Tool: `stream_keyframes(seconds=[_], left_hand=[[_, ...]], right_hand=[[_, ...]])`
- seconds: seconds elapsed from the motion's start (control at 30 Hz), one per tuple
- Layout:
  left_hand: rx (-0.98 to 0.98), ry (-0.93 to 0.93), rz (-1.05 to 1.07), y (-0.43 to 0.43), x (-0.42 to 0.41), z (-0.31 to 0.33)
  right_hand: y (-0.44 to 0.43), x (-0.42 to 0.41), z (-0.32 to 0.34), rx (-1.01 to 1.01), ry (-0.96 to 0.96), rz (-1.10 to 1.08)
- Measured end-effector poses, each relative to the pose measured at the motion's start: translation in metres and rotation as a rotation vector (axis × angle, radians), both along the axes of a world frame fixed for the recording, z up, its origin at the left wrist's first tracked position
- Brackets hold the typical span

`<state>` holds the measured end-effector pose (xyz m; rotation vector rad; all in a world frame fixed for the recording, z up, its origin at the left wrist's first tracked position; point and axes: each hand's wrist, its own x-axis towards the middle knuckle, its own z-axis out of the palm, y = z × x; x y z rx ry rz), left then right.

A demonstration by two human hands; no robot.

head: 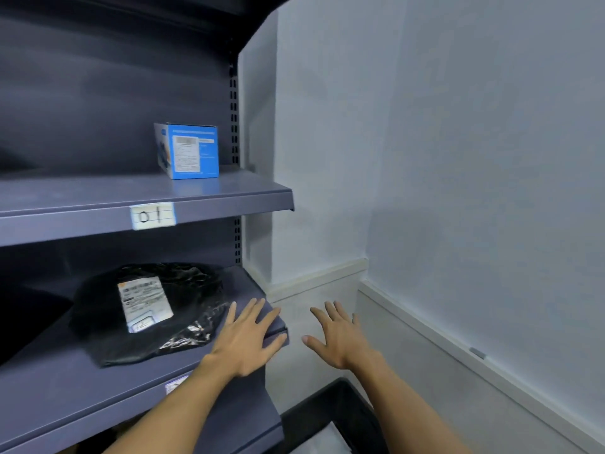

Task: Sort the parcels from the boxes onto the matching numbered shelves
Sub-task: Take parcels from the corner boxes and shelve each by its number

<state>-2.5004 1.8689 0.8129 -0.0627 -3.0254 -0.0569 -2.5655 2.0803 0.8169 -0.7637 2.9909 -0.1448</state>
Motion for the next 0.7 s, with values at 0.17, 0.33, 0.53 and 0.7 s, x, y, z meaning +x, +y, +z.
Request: stream_keyframes(seconds=[0.17,0.33,0.53,0.7], left_hand=[[0.004,0.001,-0.045,0.049,-0.036,-0.002],[-0.017,-0.010,-0.087,0.089,-0.072,-0.007],[-0.011,-0.043,-0.114,0.123,-0.103,-0.025],[0.030,-0.070,-0.159,0.139,-0.118,-0.046]], right_hand=[[0.052,-0.036,-0.005,-0.024,-0.017,-0.047],[0.094,-0.068,-0.006,-0.050,0.000,-0.079],[0.128,-0.091,-0.024,-0.069,-0.029,-0.109],[0.143,-0.098,-0.043,-0.071,-0.057,-0.144]])
